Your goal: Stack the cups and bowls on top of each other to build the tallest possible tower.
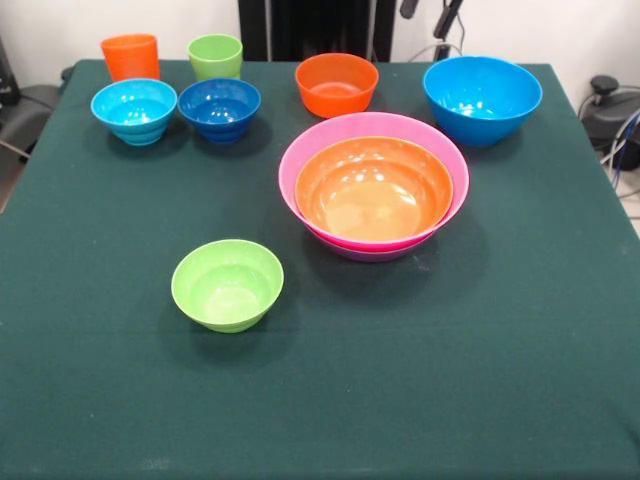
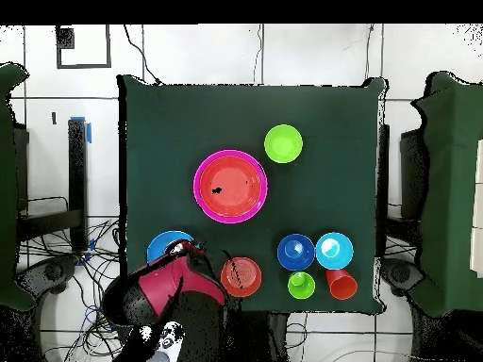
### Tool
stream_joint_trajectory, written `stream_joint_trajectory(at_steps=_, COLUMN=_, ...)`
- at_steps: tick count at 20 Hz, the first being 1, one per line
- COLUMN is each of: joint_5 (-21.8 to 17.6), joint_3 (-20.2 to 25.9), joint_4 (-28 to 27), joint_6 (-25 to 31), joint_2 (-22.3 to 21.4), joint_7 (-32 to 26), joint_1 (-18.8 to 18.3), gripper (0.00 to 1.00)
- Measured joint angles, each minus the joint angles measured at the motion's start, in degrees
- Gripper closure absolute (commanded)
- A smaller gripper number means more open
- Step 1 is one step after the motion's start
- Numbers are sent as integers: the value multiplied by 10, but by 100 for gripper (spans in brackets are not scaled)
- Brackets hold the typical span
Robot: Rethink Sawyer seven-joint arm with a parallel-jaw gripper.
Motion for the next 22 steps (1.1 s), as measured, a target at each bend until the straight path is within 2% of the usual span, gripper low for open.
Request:
stream_joint_trajectory(at_steps=5, joint_5=28, joint_3=53, joint_4=7, joint_6=79, joint_2=-23, joint_7=-22, joint_1=-88, gripper=0)
stream_joint_trajectory(at_steps=11, joint_5=29, joint_3=77, joint_4=7, joint_6=150, joint_2=-33, joint_7=-60, joint_1=-173, gripper=0)
stream_joint_trajectory(at_steps=17, joint_5=29, joint_3=89, joint_4=7, joint_6=174, joint_2=-34, joint_7=-90, joint_1=-206, gripper=0)
stream_joint_trajectory(at_steps=22, joint_5=22, joint_3=98, joint_4=6, joint_6=174, joint_2=-32, joint_7=-92, joint_1=-193, gripper=0)
